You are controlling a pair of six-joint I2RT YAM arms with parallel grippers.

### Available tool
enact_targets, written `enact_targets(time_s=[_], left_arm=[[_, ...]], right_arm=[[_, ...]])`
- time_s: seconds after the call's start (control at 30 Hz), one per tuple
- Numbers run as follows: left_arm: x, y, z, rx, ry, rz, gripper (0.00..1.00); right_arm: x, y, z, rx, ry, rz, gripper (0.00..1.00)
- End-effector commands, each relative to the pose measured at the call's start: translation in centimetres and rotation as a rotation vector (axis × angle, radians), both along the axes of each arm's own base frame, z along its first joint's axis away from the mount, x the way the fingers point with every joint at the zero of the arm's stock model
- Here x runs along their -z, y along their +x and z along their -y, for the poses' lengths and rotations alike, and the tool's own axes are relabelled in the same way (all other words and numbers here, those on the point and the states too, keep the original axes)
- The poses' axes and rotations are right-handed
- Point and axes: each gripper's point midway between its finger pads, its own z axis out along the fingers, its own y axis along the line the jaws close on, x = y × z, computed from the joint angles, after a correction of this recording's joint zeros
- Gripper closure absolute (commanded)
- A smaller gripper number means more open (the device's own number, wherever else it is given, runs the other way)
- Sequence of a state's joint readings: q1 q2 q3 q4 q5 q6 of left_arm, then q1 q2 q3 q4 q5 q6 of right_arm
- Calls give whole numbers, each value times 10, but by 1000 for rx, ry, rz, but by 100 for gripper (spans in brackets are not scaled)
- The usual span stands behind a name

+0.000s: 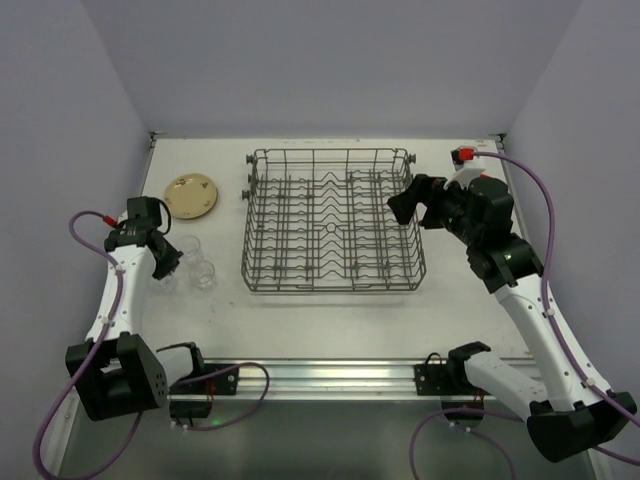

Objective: Unload the mixed dishes from the dish rack

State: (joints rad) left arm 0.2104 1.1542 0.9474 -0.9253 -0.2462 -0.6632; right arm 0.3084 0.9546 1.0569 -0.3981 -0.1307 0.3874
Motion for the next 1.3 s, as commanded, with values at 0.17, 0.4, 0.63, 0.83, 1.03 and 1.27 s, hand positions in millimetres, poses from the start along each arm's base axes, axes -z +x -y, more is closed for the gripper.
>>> enact_targets(time_s=[0.17,0.4,0.63,0.83,1.03,1.27], left_arm=[[30,21,1,39,-32,32,100],[44,29,-2,31,-27,45,100],[55,26,-11,26,-10,-6,94],[45,34,-4,63,-41,42,74],[6,42,-4,82,-21,138,61],[-91,37,-11,143,117,328,15]], right_arm=[[-8,-2,1,-8,-5,44,1],[-11,-4,-1,-20,5,51,1],[-7,-1,-2,-20,3,38,1],[-6,-1,-2,-23,-3,36,1],[-4,0,-3,-27,-3,29,1],[-5,2,4,3,-29,45,1]])
